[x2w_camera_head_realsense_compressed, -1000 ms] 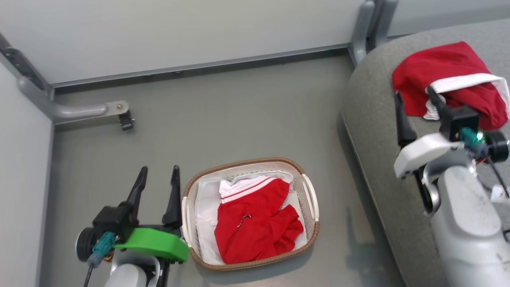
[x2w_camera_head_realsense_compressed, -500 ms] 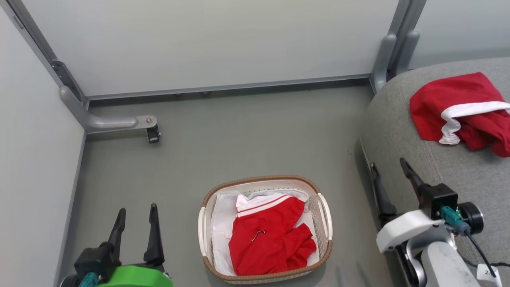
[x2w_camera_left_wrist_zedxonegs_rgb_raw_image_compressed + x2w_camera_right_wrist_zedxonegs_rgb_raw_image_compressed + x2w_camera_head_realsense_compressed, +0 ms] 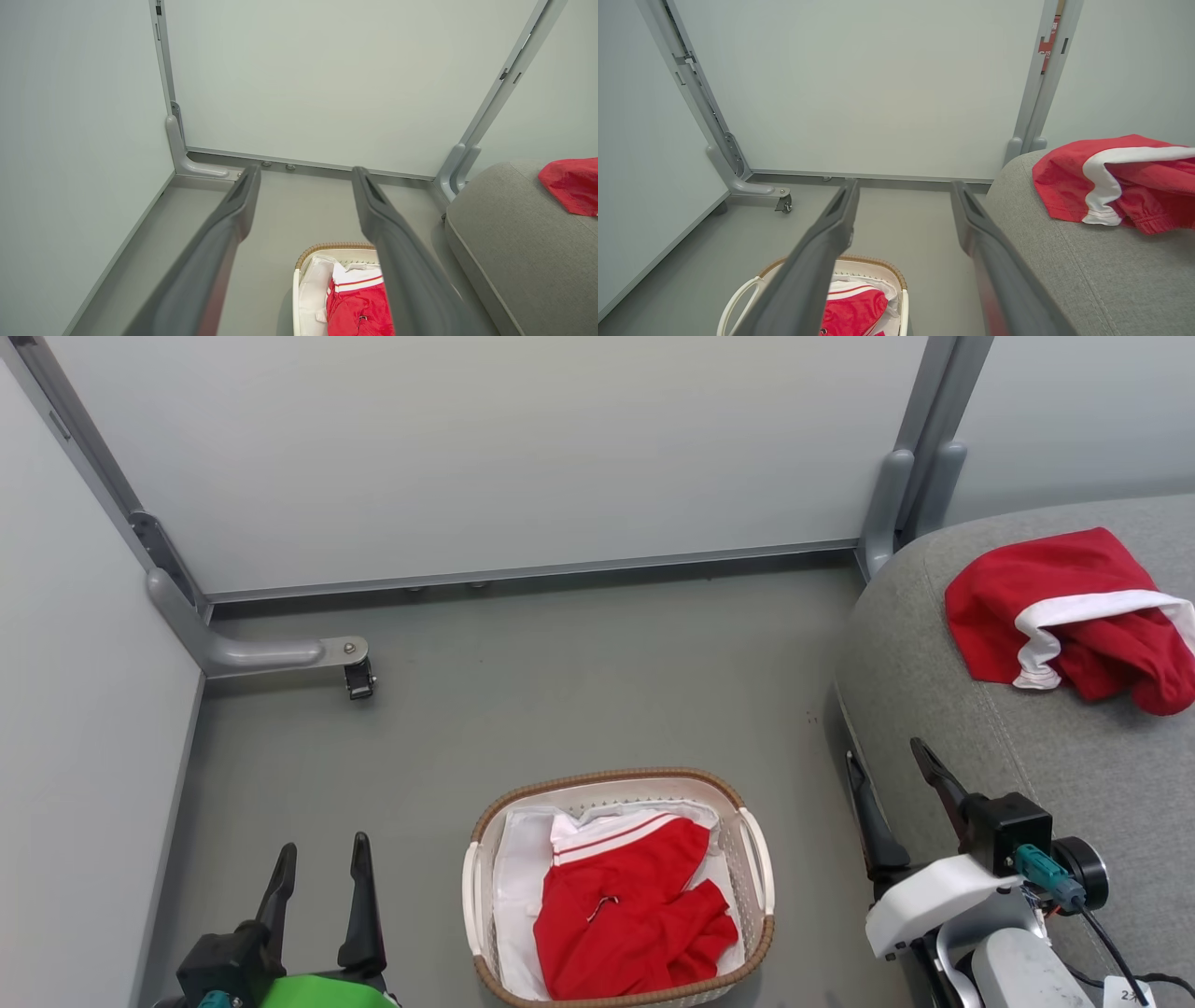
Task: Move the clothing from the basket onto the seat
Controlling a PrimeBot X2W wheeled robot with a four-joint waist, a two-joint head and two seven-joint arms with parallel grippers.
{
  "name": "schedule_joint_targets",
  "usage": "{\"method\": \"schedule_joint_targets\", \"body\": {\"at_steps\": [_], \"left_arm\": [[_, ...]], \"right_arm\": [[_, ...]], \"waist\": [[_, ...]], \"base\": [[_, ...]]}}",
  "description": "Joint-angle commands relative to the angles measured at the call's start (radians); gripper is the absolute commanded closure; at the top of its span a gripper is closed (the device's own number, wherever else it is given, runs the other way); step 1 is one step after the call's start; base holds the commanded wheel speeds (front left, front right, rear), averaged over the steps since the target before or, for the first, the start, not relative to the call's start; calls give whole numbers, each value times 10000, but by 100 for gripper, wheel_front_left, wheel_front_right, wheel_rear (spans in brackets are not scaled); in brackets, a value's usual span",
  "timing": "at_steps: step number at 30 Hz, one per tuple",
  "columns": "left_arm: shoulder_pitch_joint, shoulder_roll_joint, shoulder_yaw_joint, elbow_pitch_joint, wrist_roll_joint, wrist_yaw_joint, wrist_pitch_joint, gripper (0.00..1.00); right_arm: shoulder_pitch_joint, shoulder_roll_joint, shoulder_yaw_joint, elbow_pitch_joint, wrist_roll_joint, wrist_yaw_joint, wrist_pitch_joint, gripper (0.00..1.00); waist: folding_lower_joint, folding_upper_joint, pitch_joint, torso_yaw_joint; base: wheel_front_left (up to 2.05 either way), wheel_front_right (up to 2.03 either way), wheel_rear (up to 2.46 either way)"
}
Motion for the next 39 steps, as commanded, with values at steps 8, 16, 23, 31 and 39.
{"method": "schedule_joint_targets", "body": {"at_steps": [8, 16, 23, 31, 39], "left_arm": [[-35, -36, 44, 87, 131, -103, -5, 0], [15, -50, 33, 94, 161, -125, -5, 0], [29, -53, -27, 141, 112, -128, -5, 0], [-35, -52, -133, 56, 83, -45, -5, 0], [-668, -52, -478, 160, 489, -202, -3, 0]], "right_arm": [[9, -40, 25, 112, 92, -14, -24, 0], [0, -40, 58, 138, 145, -14, -24, 0], [3, -40, 60, 115, 116, -14, -24, 0], [-67, -40, -22, -10, -5, -14, -24, 0], [-258, -39, -215, -285, -140, -14, -24, 0]], "waist": [[0, 0, -23, -35], [0, 0, -33, -13], [0, 0, 9, -26], [0, 0, 228, -92], [0, 0, 955, -191]], "base": [[0, 0, 0], [0, 0, 0], [0, 0, 0], [0, 0, 0], [0, 0, 0]]}}
